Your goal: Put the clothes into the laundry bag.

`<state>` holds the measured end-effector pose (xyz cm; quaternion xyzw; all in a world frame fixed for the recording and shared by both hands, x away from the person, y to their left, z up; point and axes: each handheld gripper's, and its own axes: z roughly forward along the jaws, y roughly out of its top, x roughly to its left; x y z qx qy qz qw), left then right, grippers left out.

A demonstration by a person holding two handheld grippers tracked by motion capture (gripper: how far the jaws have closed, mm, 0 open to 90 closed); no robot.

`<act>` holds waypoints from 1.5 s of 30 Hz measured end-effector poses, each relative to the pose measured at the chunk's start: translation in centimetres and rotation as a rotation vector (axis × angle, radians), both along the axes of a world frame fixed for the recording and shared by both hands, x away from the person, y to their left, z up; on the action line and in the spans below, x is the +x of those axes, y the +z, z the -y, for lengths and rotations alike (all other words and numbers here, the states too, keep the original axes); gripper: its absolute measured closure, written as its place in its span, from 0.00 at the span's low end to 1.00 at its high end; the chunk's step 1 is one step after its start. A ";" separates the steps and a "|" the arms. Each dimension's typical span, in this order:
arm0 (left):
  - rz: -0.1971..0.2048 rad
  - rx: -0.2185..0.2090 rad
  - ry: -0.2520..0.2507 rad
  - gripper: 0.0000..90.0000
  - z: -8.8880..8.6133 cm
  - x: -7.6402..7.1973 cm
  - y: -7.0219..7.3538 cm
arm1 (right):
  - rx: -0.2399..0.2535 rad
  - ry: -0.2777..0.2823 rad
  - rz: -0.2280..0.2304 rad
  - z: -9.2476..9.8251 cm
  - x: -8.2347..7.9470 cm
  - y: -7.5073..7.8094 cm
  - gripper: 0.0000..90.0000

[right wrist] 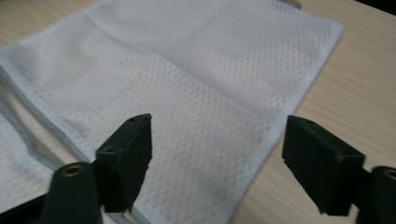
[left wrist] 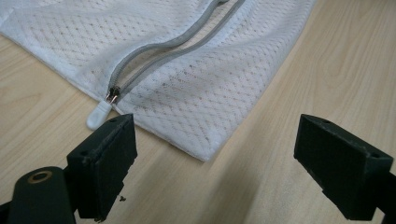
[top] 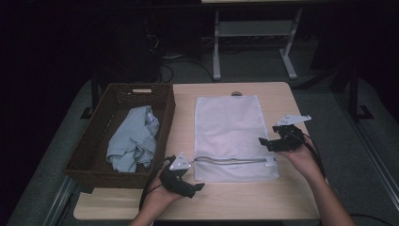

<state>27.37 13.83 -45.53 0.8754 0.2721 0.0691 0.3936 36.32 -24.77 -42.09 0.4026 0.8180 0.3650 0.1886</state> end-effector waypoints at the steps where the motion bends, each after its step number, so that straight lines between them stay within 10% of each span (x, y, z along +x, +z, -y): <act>1: 0.000 -0.001 0.001 0.14 0.0 0.0 0.0 | -0.018 -0.005 0.003 -0.1 0.2 0.0 0.31; 19: -0.005 0.004 0.002 0.14 0.0 0.0 -0.1 | -0.006 -0.068 -0.060 0.2 5.1 -2.2 0.99; 45: -0.001 0.021 0.002 0.14 0.1 -0.1 -0.1 | -0.072 -0.089 -0.185 1.5 5.8 -4.2 1.00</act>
